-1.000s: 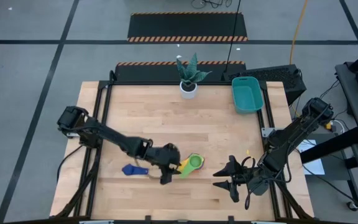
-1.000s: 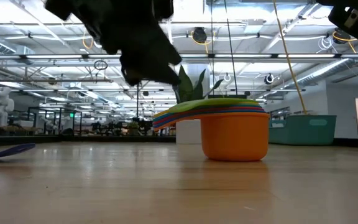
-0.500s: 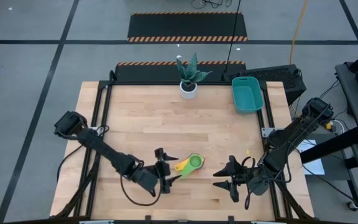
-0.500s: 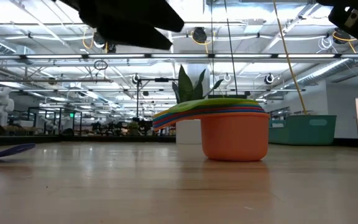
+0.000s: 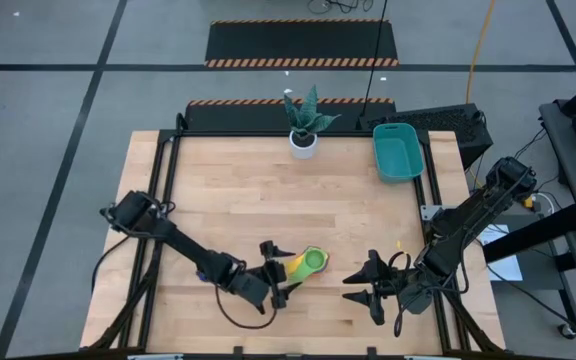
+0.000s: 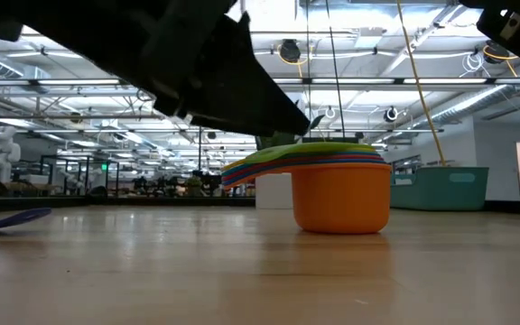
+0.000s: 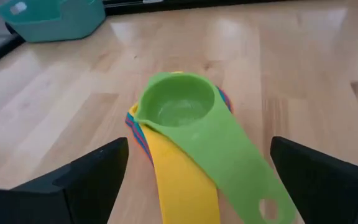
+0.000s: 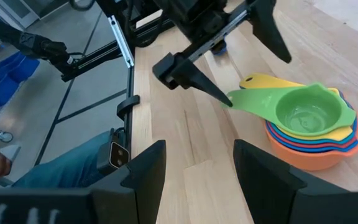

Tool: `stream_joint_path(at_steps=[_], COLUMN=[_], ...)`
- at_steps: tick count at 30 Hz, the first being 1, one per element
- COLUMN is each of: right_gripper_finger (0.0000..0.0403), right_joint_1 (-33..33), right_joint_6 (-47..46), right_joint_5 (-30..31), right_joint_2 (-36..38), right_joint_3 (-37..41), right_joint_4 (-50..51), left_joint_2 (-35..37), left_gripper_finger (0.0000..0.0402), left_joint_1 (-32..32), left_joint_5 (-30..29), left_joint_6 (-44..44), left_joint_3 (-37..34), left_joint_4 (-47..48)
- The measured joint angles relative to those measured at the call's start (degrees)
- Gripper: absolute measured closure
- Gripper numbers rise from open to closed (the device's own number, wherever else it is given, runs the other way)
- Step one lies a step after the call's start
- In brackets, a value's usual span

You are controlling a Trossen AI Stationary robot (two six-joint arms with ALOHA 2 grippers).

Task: Nest measuring cups in basket
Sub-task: Stack the green measuring cup on top of the yellow measuring cup

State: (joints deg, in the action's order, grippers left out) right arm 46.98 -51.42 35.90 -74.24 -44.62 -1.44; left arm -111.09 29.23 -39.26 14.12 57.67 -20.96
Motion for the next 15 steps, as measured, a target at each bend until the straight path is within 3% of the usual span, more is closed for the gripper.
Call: stream_joint_path(at_steps=[8, 15], right_gripper_finger=[0.022, 0.022], right_joint_1=[0.0, 0.0], right_joint_6=[-0.24, -0.12], right_joint_5=[0.0, -0.02], right_joint_2=[0.0, 0.0], right_joint_3=[0.0, 0.0], right_joint_4=[-0.01, -0.03], left_joint_2=[0.02, -1.03], left_gripper_finger=[0.0004, 0.0004], left_joint_1=[-1.9, -1.92], left_joint_5=[4.06, 3.84], left_joint_6=[5.55, 5.92], left_joint_3=[0.0, -0.02], left_joint_4=[3.14, 2.98])
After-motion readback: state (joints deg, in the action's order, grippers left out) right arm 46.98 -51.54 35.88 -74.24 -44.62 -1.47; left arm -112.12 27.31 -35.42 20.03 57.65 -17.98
